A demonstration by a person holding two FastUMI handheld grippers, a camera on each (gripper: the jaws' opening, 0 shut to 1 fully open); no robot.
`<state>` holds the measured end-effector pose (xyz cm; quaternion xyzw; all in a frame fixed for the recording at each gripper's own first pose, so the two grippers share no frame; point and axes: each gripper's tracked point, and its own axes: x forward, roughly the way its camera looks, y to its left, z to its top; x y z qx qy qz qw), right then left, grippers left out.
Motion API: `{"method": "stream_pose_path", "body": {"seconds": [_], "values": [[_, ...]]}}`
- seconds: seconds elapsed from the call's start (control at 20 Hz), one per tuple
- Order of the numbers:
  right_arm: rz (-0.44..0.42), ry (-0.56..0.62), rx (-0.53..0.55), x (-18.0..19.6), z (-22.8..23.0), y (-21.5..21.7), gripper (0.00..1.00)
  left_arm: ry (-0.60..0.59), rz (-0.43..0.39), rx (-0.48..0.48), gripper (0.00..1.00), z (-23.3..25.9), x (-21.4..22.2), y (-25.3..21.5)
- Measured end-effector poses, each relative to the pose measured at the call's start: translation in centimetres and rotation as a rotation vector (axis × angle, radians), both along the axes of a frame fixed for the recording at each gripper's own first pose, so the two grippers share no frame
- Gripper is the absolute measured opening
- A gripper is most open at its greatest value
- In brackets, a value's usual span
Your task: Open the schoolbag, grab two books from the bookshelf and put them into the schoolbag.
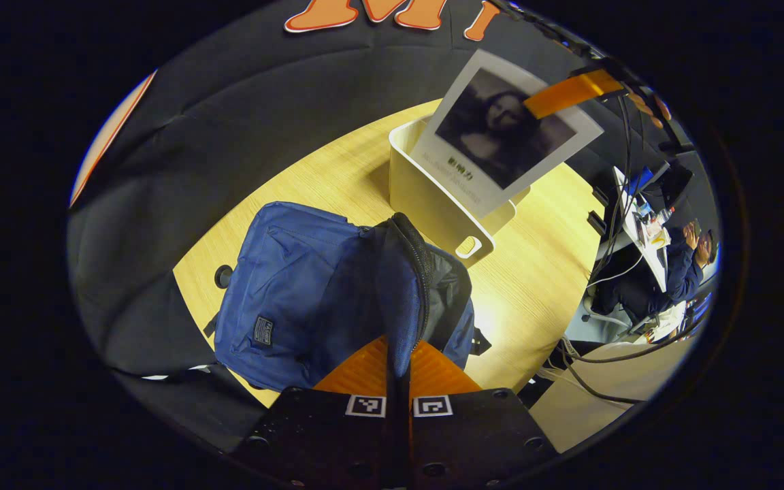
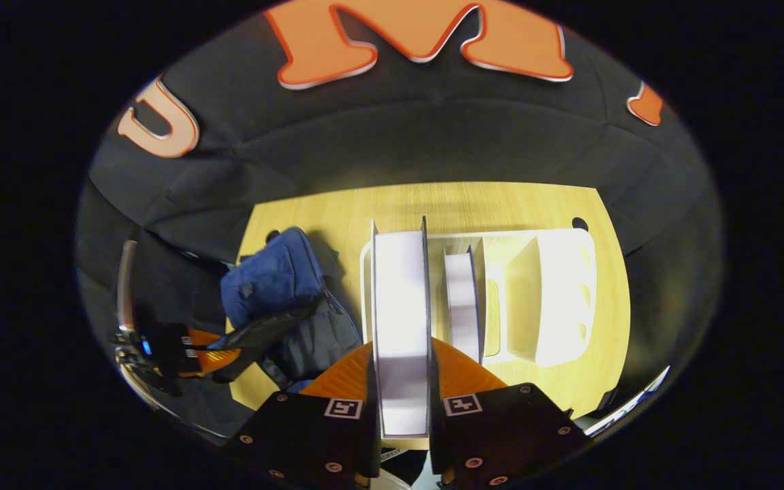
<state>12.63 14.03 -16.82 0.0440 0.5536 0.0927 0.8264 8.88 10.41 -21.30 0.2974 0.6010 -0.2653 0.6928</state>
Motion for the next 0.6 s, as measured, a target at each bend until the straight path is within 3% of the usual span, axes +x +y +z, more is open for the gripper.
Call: {"method": "stream_pose_path", "body": {"seconds": [0.3,0.5,0.6], "values": [[-0.08,-0.2,0.235,-4.7,8.1,-1.1,0.28,-0.012,-0.02,0.026,0.01,0.5,0.3,-0.2],[-0.156,-0.297,0.418,-9.8,8.6,-0.5,0.28,-0.03,-0.048,0.062,0.01,0.9,0.4,-0.1],[-0.213,-0.317,0.498,-12.1,6.4,0.0,0.28,-0.042,-0.066,0.08,0.01,1.3,0.5,-0.2]]}}
